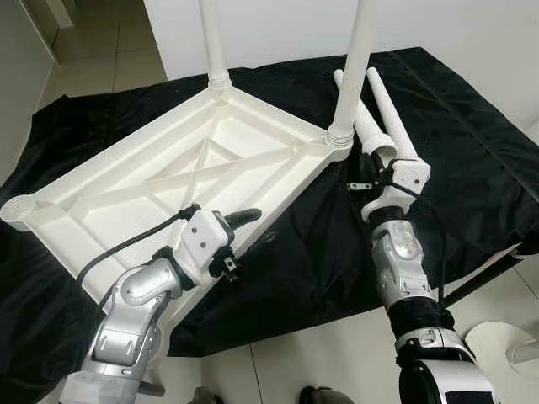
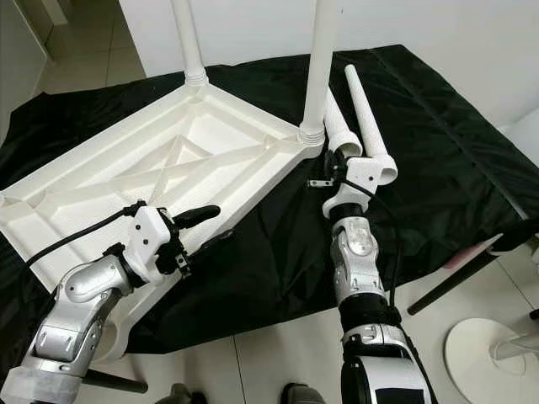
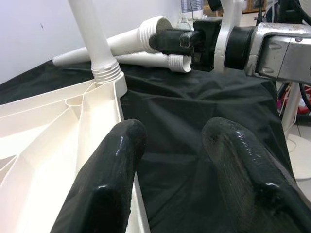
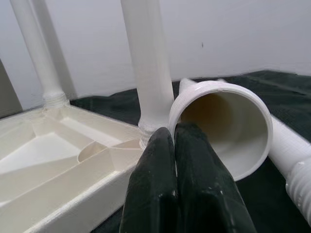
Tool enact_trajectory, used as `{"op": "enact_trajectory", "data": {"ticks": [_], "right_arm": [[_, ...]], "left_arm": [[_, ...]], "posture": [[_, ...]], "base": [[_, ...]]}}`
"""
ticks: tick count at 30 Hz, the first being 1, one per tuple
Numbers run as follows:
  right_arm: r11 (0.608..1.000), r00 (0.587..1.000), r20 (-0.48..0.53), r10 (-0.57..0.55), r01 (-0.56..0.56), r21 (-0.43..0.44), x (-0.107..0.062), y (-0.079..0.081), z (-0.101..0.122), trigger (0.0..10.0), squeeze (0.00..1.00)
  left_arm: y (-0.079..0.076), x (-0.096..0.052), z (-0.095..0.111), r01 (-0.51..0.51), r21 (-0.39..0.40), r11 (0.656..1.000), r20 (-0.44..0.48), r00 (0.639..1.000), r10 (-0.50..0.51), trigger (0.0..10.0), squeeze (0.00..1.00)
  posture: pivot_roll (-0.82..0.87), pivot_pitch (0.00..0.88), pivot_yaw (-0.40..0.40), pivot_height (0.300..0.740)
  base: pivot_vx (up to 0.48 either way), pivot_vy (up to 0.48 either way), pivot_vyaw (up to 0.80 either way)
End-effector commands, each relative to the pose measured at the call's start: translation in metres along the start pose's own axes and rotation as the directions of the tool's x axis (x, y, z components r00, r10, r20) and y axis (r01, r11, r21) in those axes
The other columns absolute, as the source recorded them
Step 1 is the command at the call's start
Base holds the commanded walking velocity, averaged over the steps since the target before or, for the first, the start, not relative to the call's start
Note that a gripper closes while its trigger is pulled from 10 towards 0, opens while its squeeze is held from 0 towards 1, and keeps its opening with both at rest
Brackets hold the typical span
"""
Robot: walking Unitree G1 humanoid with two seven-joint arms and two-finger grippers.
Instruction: Building children table
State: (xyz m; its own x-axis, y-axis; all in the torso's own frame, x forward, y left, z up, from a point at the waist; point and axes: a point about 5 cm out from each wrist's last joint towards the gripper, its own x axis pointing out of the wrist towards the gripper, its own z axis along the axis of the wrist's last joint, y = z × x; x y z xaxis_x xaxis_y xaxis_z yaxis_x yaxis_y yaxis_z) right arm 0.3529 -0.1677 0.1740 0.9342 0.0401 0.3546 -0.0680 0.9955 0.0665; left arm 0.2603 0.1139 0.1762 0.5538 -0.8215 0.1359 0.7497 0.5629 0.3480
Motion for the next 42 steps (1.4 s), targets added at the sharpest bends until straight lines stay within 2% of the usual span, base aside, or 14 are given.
{"op": "enact_trajectory", "data": {"ticks": [1, 7, 10, 11, 12, 13, 17, 18, 30, 38, 39, 40, 41, 42], "right_arm": [[1.0, 0.998, -0.055, 0.006, -0.005, 0.02, -0.005, 0.002, -0.01, 10.0, 0.0], [0.998, 0.98, -0.192, -0.057, 0.055, -0.015, -0.014, -0.004, -0.032, 10.0, 0.0], [0.997, 0.945, -0.319, -0.07, 0.076, 0.006, -0.028, -0.004, -0.054, 10.0, 0.0], [0.997, 0.936, -0.343, -0.076, 0.082, 0.004, -0.033, -0.005, -0.059, 10.0, 0.51], [0.997, 0.936, -0.343, -0.076, 0.082, 0.004, -0.033, -0.005, -0.059, 10.0, 0.51], [0.996, 0.931, -0.359, -0.069, 0.086, 0.031, -0.036, -0.004, -0.062, 10.0, 1.0], [0.996, 0.942, -0.327, -0.081, 0.092, 0.017, -0.036, -0.004, -0.057, 10.0, 1.0], [0.996, 0.944, -0.321, -0.08, 0.088, 0.011, -0.036, -0.004, -0.056, 10.0, 0.0], [0.997, 0.979, -0.191, -0.064, 0.071, 0.028, -0.015, -0.011, -0.033, 10.0, 0.0], [0.997, 0.98, -0.188, -0.063, 0.07, 0.035, 0.001, -0.011, -0.027, 10.0, 0.0], [0.996, 0.978, -0.201, -0.061, 0.072, 0.045, 0.003, -0.011, -0.028, 6.9, 0.0], [0.996, 0.978, -0.201, -0.061, 0.072, 0.045, 0.003, -0.011, -0.028, 6.9, 0.0], [0.995, 0.972, -0.225, -0.065, 0.08, 0.057, 0.004, -0.011, -0.031, 0.0, 0.0], [0.992, 0.965, -0.253, -0.064, 0.09, 0.092, 0.004, -0.011, -0.035, 0.0, 0.0]], "left_arm": [[0.008, -0.003, -0.005, -0.137, 0.003, 0.991, -0.035, 0.99, 0.137, 10.0, 0.0], [0.007, -0.003, -0.005, -0.13, 0.003, 0.991, -0.039, 0.991, 0.13, 10.0, 0.0], [0.008, -0.004, -0.005, -0.127, 0.005, 0.992, -0.043, 0.991, 0.127, 10.0, 0.0], [0.009, -0.004, -0.005, -0.127, 0.009, 0.992, -0.045, 0.991, 0.127, 10.0, 0.0], [0.009, -0.004, -0.005, -0.127, 0.009, 0.992, -0.045, 0.991, 0.127, 10.0, 0.0], [0.009, -0.004, -0.005, -0.127, 0.008, 0.992, -0.047, 0.991, 0.127, 10.0, 0.0], [0.009, -0.005, -0.005, -0.123, 0.009, 0.992, -0.05, 0.991, 0.124, 10.0, 0.0], [0.009, -0.005, -0.005, -0.122, 0.01, 0.993, -0.051, 0.991, 0.122, 10.0, 0.0], [0.012, -0.005, -0.005, -0.122, 0.015, 0.992, -0.059, 0.991, 0.123, 10.0, 0.0], [0.013, -0.005, -0.004, -0.126, 0.019, 0.992, -0.059, 0.99, 0.127, 10.0, 0.0], [0.014, -0.005, -0.004, -0.127, 0.021, 0.992, -0.059, 0.99, 0.128, 10.0, 0.0], [0.014, -0.005, -0.004, -0.127, 0.021, 0.992, -0.059, 0.99, 0.128, 10.0, 0.0], [0.014, -0.005, -0.003, -0.128, 0.022, 0.992, -0.059, 0.99, 0.129, 10.0, 0.0], [0.014, -0.005, -0.003, -0.129, 0.025, 0.991, -0.06, 0.99, 0.13, 10.0, 0.0]], "posture": [[-0.06, 0.117, 0.048, 0.74], [-0.06, 0.118, 0.045, 0.74], [-0.05, 0.121, 0.044, 0.74], [-0.06, 0.121, 0.044, 0.74], [-0.06, 0.121, 0.044, 0.74], [-0.06, 0.121, 0.044, 0.74], [-0.06, 0.122, 0.049, 0.74], [-0.06, 0.123, 0.05, 0.74], [-0.05, 0.125, 0.059, 0.74], [-0.05, 0.123, 0.059, 0.74], [-0.05, 0.123, 0.059, 0.74], [-0.05, 0.123, 0.059, 0.74], [-0.04, 0.122, 0.057, 0.74], [-0.04, 0.125, 0.054, 0.74]], "base": [[0.0, 0.0, 0.0], [0.0, 0.0, 0.0], [0.0, 0.0, 0.0], [0.0, 0.0, 0.0], [0.0, 0.0, 0.0], [0.0, 0.0, 0.0], [0.0, 0.0, 0.0], [0.0, 0.0, 0.0], [0.0, 0.0, 0.0], [0.0, 0.0, 0.0], [0.0, 0.0, 0.0], [0.0, 0.0, 0.0], [0.0, 0.0, 0.0], [0.0, 0.0, 0.0]]}}
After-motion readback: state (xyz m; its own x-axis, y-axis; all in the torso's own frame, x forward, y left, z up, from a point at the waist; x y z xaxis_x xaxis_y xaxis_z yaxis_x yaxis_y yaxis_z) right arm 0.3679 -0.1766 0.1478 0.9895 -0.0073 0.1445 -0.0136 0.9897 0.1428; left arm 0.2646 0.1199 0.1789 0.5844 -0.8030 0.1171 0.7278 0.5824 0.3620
